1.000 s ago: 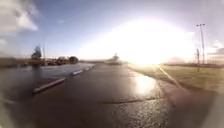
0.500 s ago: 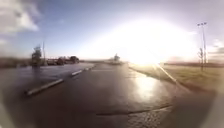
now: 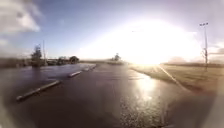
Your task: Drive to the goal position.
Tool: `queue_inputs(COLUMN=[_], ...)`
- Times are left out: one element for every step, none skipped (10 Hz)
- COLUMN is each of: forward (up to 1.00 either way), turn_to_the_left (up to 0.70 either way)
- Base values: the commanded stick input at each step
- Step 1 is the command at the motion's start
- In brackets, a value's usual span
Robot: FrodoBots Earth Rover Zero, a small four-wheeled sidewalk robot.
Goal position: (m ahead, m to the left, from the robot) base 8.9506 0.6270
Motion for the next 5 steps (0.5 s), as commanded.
queue_inputs(forward=[0.70,0.70,0.70,0.70,0.70], turn_to_the_left=[0.00,0.00,0.00,0.00,0.00])
